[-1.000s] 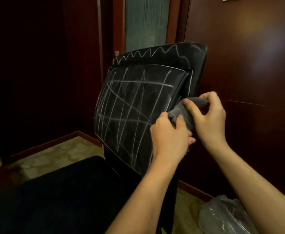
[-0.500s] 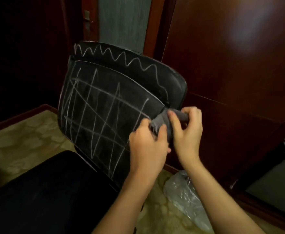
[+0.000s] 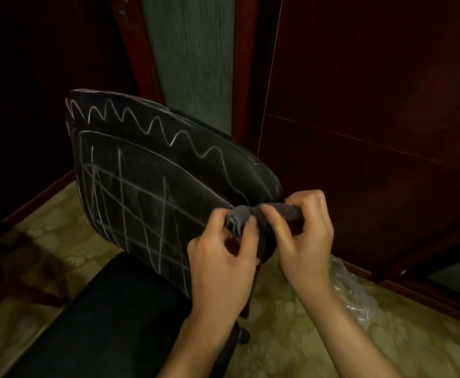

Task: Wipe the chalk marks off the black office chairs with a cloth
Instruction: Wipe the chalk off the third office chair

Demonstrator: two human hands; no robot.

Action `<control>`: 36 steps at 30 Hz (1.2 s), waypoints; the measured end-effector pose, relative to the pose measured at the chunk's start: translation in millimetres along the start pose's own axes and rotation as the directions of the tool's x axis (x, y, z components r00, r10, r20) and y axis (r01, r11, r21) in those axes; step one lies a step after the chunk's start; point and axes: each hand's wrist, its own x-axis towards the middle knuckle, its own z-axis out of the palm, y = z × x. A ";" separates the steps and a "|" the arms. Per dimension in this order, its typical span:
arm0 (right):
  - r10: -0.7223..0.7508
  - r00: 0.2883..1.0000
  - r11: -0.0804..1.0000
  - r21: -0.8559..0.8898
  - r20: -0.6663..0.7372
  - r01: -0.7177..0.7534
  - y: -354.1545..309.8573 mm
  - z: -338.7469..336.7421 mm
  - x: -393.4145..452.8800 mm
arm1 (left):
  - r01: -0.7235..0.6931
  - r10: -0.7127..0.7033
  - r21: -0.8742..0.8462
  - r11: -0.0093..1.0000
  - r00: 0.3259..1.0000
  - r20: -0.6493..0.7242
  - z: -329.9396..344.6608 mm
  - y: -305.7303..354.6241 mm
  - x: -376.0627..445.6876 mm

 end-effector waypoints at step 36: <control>0.497 0.865 0.867 -0.064 0.063 -0.494 -26.9 67.5 115.6 | -0.415 0.326 0.699 0.583 0.907 0.267 -25.7 46.8 215.1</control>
